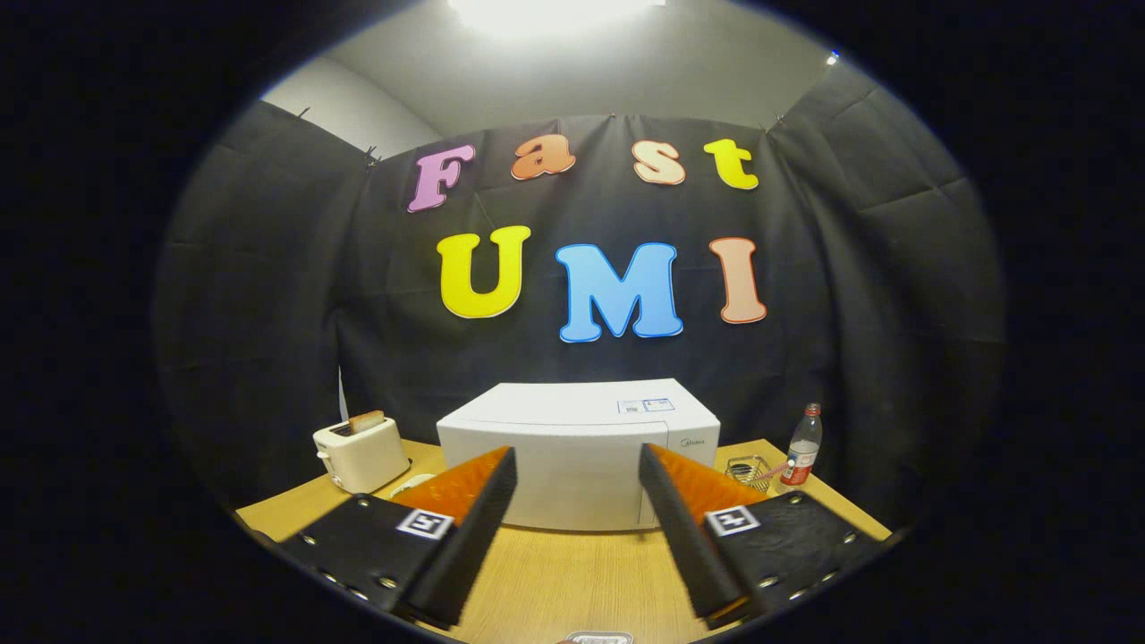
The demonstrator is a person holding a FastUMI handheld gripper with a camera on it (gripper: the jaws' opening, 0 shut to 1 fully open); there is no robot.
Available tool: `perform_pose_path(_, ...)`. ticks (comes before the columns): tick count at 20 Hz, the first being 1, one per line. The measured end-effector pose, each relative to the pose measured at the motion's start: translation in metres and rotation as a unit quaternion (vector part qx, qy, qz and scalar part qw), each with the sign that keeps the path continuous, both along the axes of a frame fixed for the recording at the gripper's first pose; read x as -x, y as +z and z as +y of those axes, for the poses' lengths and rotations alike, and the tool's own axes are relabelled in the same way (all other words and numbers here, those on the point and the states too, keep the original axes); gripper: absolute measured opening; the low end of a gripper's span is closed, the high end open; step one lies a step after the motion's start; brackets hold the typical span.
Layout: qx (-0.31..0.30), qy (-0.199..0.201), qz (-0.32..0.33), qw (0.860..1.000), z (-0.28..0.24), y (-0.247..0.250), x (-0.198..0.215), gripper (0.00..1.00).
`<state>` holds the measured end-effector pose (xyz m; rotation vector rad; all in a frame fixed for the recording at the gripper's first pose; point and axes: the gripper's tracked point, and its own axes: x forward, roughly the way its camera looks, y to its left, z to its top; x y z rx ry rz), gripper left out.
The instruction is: Open the microwave, put the food inside, and close the microwave door.
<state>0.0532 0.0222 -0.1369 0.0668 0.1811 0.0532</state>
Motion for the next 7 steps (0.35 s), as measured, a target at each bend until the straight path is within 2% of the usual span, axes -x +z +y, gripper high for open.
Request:
perform_pose_path(1, 0.004, -0.004, -0.004, 1.0, -0.001, 0.004, 0.008, 0.99)
perform_pose_path(2, 0.006, -0.003, -0.006, 1.0, 0.001, 0.004, 0.014, 0.97)
perform_pose_path(7, 0.013, -0.007, -0.016, 1.0, 0.005, 0.016, 0.037, 0.97)
